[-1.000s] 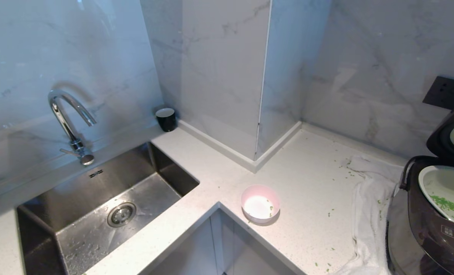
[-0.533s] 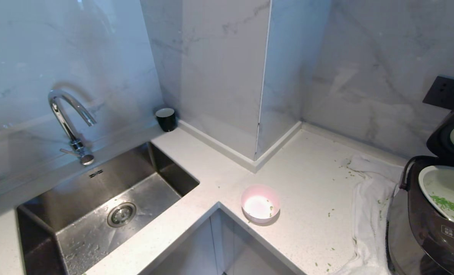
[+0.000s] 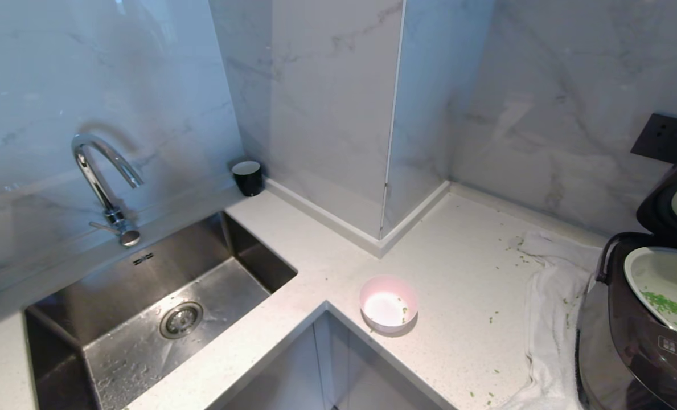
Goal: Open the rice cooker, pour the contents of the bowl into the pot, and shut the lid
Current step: Turn on the tap
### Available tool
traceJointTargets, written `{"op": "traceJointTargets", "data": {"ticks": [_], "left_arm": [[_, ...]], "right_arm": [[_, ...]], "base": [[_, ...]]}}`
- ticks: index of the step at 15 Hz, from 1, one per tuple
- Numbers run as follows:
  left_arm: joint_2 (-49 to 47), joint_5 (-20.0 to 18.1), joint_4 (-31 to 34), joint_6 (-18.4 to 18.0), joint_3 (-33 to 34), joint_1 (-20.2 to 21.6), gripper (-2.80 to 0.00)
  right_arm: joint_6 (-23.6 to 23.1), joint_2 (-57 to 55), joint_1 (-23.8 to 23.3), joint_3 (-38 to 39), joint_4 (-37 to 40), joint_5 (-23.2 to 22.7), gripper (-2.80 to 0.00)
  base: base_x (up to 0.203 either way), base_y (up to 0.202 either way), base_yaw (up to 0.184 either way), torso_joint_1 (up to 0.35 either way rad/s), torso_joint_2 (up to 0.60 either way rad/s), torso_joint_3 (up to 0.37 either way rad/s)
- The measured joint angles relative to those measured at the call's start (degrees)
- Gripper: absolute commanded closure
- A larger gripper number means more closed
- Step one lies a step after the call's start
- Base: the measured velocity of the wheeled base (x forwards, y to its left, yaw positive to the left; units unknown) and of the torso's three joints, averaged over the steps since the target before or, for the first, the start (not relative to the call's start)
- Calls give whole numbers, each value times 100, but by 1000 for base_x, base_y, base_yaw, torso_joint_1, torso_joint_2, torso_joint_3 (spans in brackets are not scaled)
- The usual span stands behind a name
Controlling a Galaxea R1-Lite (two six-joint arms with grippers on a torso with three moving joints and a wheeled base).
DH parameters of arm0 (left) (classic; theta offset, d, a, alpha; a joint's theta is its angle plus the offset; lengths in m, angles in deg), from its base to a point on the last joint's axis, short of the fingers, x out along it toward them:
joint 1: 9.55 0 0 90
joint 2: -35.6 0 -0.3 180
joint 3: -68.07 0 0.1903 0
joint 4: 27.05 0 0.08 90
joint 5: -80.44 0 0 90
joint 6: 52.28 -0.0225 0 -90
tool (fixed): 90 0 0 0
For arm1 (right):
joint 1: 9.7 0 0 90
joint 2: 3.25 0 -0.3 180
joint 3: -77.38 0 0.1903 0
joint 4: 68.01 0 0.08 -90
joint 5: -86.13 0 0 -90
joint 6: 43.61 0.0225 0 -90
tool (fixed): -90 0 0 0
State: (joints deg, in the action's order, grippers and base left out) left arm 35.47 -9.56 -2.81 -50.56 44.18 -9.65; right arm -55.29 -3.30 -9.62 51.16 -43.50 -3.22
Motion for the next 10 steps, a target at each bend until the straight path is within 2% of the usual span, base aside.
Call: {"op": "traceJointTargets", "data": {"ticks": [3, 5, 10], "left_arm": [[0, 0, 0, 1, 0, 0, 0], [0, 0, 0, 1, 0, 2, 0], [0, 0, -2, -1, 0, 10, 0]], "right_arm": [[194, 2, 0, 121, -31, -59, 0], [413, 2, 0, 233, -38, -275, 0], [796, 2, 0, 285, -57, -266, 0]], "base": [[0, 0, 0, 0, 0, 0], [0, 0, 0, 0, 0, 0], [0, 0, 0, 0, 0, 0]]}}
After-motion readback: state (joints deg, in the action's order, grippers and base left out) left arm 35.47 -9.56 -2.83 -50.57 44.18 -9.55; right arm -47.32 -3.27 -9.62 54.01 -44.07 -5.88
